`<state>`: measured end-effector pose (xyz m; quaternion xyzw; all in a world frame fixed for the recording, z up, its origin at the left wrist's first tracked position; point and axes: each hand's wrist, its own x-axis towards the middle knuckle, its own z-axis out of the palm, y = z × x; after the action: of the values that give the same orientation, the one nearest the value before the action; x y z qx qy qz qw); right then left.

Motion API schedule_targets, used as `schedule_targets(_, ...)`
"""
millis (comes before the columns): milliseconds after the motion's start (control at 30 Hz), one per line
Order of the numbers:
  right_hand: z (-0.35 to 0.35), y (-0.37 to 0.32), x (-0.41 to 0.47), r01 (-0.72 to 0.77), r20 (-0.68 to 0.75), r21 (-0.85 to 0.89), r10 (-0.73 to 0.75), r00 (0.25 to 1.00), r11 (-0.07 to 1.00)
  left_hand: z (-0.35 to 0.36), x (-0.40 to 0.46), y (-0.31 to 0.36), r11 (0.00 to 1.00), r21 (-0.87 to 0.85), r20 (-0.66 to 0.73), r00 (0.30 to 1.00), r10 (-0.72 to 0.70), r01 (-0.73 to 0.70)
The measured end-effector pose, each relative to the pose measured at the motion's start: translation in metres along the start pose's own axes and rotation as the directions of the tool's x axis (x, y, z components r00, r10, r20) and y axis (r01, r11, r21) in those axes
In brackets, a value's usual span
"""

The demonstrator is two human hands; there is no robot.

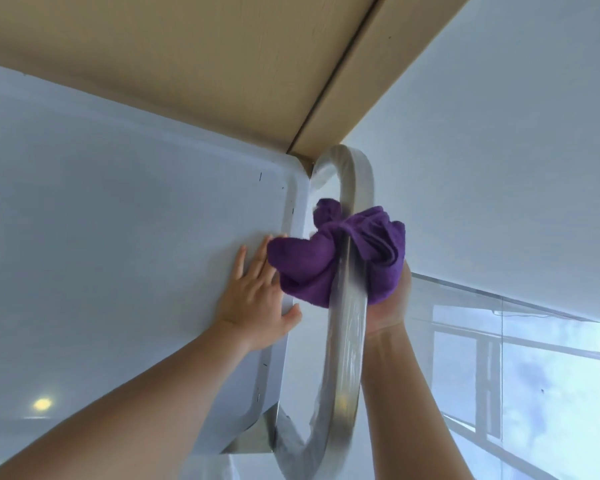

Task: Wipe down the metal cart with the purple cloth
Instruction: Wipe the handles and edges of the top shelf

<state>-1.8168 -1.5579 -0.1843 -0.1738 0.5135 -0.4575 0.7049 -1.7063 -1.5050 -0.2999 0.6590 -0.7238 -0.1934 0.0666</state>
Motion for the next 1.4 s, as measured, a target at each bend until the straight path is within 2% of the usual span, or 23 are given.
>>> schedule_targets(33,-0.001,0.002,-0.003,-0.119,0.084,0.215,0.103,0.991,0.969,-0.002,0.000,0.001,1.000,-0.008,0.006,1.000,-0.003,0.003)
schedule_targets(100,-0.014,0.008,-0.007,-0.242,0.166,0.299,0.199,0.966,0.923,-0.004,0.000,0.000,0.999,0.032,0.036,0.999,0.013,-0.015)
schedule_targets(233,-0.025,0.013,-0.025,-0.286,0.153,0.249,0.255,0.955,0.925,-0.002,0.001,-0.001,0.998,0.065,0.044,0.999,0.012,-0.015)
schedule_targets(367,-0.036,0.019,-0.054,-0.268,0.173,0.115,0.247,0.953,0.956,-0.017,0.001,0.006,0.998,0.051,0.033,0.999,0.034,-0.036)
schedule_targets(467,-0.049,0.027,-0.079,-0.216,0.230,-0.151,0.247,0.941,0.965,-0.018,-0.001,0.005,0.996,0.092,0.134,0.991,-0.010,-0.002)
schedule_targets(533,-0.060,0.031,-0.092,-0.179,0.236,-0.276,0.247,0.940,0.944,-0.015,-0.002,0.005,0.998,0.068,0.095,0.995,-0.022,0.016)
schedule_targets(633,-0.071,0.038,-0.114,-0.099,0.215,-0.407,0.200,0.956,0.908,-0.012,-0.001,0.005,0.999,0.049,0.081,0.997,-0.020,0.016)
schedule_targets(700,-0.074,0.049,-0.130,-0.059,0.189,-0.398,0.144,0.971,0.916,-0.013,-0.002,0.005,0.999,0.046,0.073,0.997,-0.015,0.011)
schedule_targets(800,-0.077,0.076,-0.144,0.051,0.088,-0.404,-0.016,0.996,0.913,-0.013,-0.002,0.005,0.999,0.033,0.068,0.998,-0.016,0.014)
schedule_targets(900,-0.087,0.103,-0.150,0.175,-0.021,-0.531,-0.219,0.975,0.829,-0.013,-0.003,0.004,1.000,0.023,0.062,0.998,-0.015,0.014)
schedule_targets(1000,-0.097,0.118,-0.154,0.237,-0.006,-0.622,-0.307,0.952,0.746,-0.014,-0.006,-0.001,0.999,-0.032,0.015,0.999,0.033,-0.033)
schedule_targets(1100,-0.103,0.141,-0.163,0.216,-0.040,-0.682,-0.331,0.943,0.699,-0.019,-0.015,-0.007,0.957,-0.246,-0.058,0.988,0.145,-0.155)
schedule_targets(1167,-0.100,0.163,-0.171,0.131,-0.180,-0.675,-0.334,0.925,0.726,-0.020,-0.026,-0.010,0.930,-0.304,-0.120,0.977,0.176,-0.205)
schedule_targets(1267,-0.084,0.187,-0.182,0.107,-0.338,-0.635,-0.400,0.852,0.765,-0.023,-0.058,-0.014,0.915,-0.357,-0.179,0.975,0.130,-0.188)
schedule_targets(1333,-0.073,0.195,-0.190,0.180,-0.332,-0.640,-0.480,0.812,0.747,-0.024,-0.084,-0.021,0.906,-0.399,-0.179,0.981,0.073,-0.140)
schedule_targets(1400,-0.071,0.205,-0.204,0.176,-0.302,-0.669,-0.480,0.823,0.722,-0.024,-0.111,-0.031,0.893,-0.442,-0.187,0.982,0.005,-0.089)
